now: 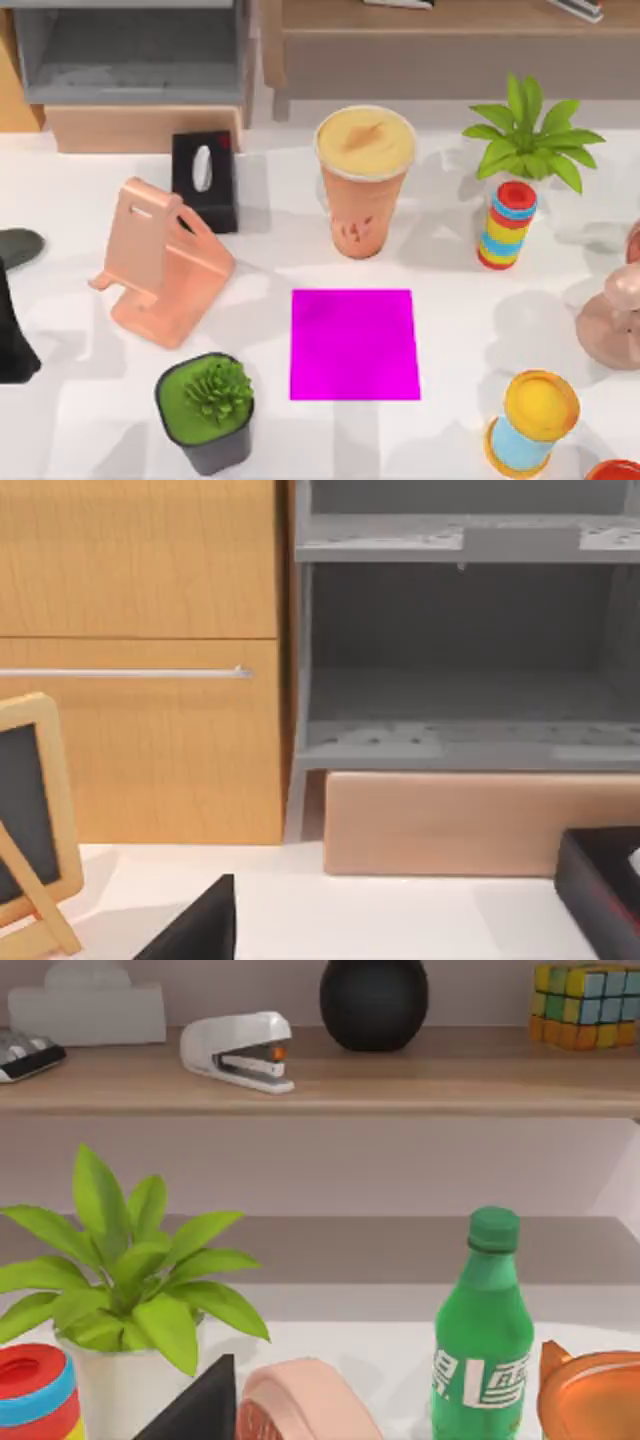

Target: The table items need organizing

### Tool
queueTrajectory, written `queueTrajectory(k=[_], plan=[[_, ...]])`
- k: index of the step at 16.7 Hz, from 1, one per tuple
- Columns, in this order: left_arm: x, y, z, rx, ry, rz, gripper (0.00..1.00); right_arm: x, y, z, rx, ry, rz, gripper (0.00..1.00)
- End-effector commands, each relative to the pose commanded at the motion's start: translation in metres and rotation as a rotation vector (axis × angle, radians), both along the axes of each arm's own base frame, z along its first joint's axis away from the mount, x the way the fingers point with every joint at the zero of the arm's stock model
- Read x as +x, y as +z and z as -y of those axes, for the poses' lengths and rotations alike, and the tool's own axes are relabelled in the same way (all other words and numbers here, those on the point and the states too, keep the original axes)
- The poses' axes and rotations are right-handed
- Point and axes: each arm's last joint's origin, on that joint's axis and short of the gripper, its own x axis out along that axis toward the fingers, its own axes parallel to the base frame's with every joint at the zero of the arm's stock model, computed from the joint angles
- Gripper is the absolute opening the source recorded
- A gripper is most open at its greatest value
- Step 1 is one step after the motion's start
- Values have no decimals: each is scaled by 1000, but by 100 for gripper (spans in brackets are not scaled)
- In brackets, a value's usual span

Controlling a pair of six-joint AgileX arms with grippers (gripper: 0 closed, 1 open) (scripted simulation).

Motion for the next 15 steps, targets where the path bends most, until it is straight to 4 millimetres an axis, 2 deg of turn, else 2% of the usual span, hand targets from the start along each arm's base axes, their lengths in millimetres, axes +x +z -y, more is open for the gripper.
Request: queueTrajectory(k=[4,9,12,15], plan=[[0,5,-1,17,6,-16,100,0,0,0,0,0,0,100],[8,40,-4,151,28,-167,100,0,0,0,0,0,0,100],[24,70,-7,281,18,-328,100,0,0,0,0,0,0,100],[54,99,-13,427,-31,-524,100,0,0,0,0,0,0,100]])
